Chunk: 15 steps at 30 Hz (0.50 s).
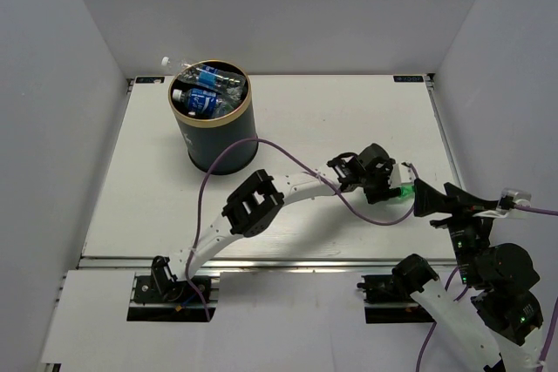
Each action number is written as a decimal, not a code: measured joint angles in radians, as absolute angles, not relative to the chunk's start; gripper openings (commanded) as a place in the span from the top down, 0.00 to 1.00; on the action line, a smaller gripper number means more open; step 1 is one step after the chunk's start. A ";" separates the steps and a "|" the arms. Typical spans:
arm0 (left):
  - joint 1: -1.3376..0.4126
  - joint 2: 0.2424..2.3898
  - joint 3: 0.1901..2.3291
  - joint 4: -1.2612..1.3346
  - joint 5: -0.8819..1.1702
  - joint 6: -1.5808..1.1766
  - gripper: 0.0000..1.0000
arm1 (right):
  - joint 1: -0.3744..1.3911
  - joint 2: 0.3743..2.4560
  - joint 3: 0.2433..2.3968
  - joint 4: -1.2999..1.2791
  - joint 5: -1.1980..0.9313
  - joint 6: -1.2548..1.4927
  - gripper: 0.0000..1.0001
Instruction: Put the plastic bottles in the bin
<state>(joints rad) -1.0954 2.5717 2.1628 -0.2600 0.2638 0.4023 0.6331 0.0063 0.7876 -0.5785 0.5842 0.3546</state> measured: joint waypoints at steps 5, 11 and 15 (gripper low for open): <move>-1.095 2.536 2.087 -0.204 0.237 0.408 0.90 | 0.633 0.006 0.788 -0.579 0.573 0.355 0.10; -1.094 2.463 1.979 -0.183 0.184 0.391 1.00 | 0.633 0.006 0.788 -0.579 0.568 0.352 0.12; -1.080 2.327 1.830 -0.166 0.111 0.364 1.00 | 0.633 0.006 0.789 -0.581 0.562 0.336 0.42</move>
<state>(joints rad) -1.0801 2.3272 1.8297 -0.1658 0.1112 0.3641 0.6331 0.0063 0.7887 -0.5812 0.5617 0.3355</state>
